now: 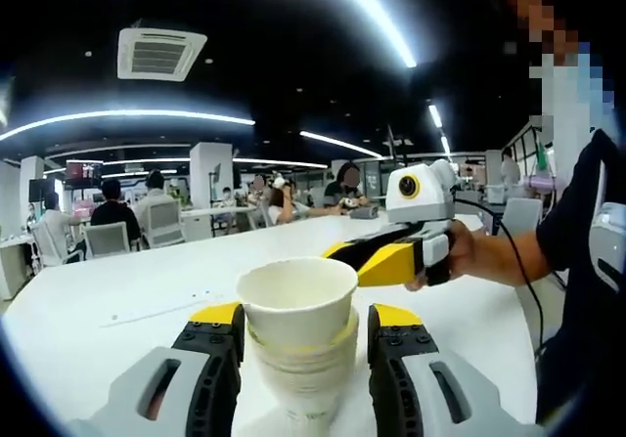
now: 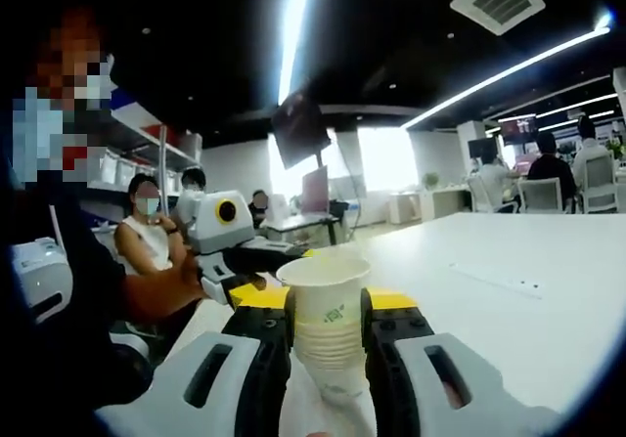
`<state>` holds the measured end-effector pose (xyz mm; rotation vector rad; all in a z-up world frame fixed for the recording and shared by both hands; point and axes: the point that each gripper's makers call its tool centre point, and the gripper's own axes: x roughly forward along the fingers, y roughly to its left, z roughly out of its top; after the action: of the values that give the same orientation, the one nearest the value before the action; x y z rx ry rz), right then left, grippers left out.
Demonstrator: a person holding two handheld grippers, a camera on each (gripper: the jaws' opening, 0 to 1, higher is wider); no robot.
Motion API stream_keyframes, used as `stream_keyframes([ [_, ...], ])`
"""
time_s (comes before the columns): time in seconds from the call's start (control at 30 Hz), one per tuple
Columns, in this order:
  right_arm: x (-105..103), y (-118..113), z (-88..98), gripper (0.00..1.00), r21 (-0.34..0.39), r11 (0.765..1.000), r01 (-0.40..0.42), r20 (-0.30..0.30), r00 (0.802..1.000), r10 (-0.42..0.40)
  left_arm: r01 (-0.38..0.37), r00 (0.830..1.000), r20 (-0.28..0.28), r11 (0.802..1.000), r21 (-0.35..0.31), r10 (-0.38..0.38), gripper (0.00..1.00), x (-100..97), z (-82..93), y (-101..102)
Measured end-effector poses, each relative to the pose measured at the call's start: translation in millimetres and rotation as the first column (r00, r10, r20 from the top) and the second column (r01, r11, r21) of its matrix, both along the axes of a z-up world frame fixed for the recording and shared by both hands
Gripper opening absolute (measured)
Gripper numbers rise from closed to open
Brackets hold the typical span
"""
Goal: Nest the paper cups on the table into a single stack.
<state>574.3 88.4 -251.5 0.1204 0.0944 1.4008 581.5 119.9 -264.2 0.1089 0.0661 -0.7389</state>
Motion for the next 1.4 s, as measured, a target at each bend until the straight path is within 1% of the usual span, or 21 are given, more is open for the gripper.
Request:
stream_keyframes([
  [0.2,-1.6,-2.8,-3.4,0.29,-0.008,1.0,0.006,0.0,1.0,-0.006,0.002,1.0,-0.012,1.0,0.023,-0.002,0.56,-5.7,-8.7,2.4],
  [0.3,-1.9,-4.6,-3.9,0.29,-0.012,1.0,0.012,0.002,1.0,-0.012,-0.005,1.0,-0.014,1.0,0.01,0.005,0.56,-8.2,-9.0,6.1],
  [0.47,-3.2,-6.3,-2.3,0.29,-0.009,1.0,0.017,0.004,1.0,-0.017,-0.016,1.0,-0.006,1.0,-0.014,0.016,0.56,-11.4,-4.4,11.0],
  [0.63,-3.7,-3.9,-1.4,0.27,-0.01,1.0,0.022,0.014,1.0,-0.022,-0.024,1.0,0.016,0.998,-0.054,0.025,0.52,-12.3,4.4,13.6],
  [0.83,-5.0,-1.8,-3.2,0.27,-0.022,1.0,0.022,0.027,0.999,-0.021,-0.032,0.999,0.03,0.996,-0.078,0.034,0.44,-11.5,8.3,15.6],
  [1.0,-4.1,-1.0,-4.8,0.26,-0.03,0.999,0.026,0.034,0.999,-0.025,-0.03,0.999,0.033,0.997,-0.073,0.033,0.41,-11.4,6.1,14.5],
  [1.4,-2.2,-0.8,-11.2,0.26,-0.055,0.998,0.033,0.048,0.998,-0.03,-0.029,0.999,0.034,0.998,-0.063,0.031,0.4,-11.3,3.5,12.5],
])
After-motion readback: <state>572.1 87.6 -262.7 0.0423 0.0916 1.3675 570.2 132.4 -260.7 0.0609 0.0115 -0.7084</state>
